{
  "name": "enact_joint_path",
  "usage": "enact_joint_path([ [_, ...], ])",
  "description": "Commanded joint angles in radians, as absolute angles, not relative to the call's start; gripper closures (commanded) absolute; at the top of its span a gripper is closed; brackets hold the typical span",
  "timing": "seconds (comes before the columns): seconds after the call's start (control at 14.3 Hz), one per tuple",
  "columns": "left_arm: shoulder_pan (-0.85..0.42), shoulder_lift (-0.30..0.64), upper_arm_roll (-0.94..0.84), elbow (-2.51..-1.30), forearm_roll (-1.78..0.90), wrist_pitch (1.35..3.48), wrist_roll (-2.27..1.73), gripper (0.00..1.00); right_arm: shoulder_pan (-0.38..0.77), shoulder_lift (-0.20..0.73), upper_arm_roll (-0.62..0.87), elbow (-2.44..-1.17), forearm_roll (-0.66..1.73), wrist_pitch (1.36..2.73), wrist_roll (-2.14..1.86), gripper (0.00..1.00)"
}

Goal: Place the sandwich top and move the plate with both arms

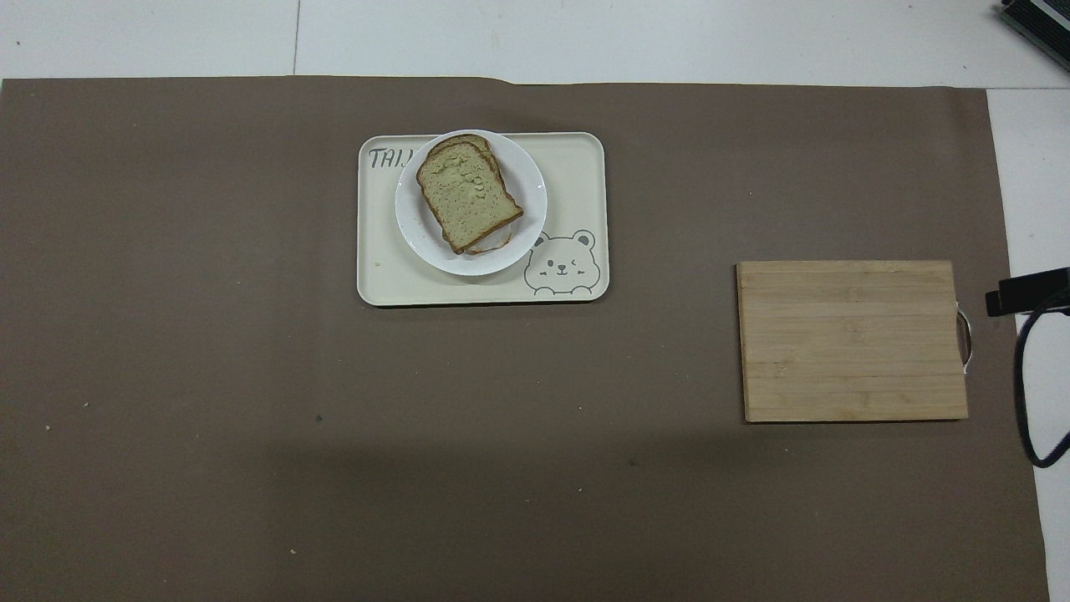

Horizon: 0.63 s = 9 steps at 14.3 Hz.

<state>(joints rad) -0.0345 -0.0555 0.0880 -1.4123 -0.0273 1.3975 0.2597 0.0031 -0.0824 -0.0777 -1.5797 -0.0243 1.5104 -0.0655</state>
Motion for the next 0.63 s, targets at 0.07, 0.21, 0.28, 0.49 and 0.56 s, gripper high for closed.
enact_joint_path([
  [0.07,-0.037,-0.081,0.078,-1.439,-0.020,1.384,0.250,0.00,-0.003,-0.089,-0.074,-1.580,-0.026,1.517,-0.078,0.00],
  [0.21,-0.037,-0.081,0.078,-1.439,-0.020,1.371,0.250,0.00,-0.003,-0.089,-0.074,-1.580,-0.026,1.517,-0.078,0.00],
  [0.28,-0.037,-0.084,0.078,-1.439,-0.020,1.358,0.245,0.00,-0.003,-0.089,-0.074,-1.580,-0.026,1.517,-0.078,0.00],
  [0.49,-0.038,-0.087,0.075,-1.439,-0.023,1.330,0.247,0.00,-0.002,-0.089,-0.074,-1.582,-0.026,1.517,-0.078,0.00],
  [0.56,-0.038,-0.087,0.074,-1.439,-0.023,1.328,0.247,0.00,-0.002,-0.089,-0.074,-1.582,-0.026,1.517,-0.078,0.00],
])
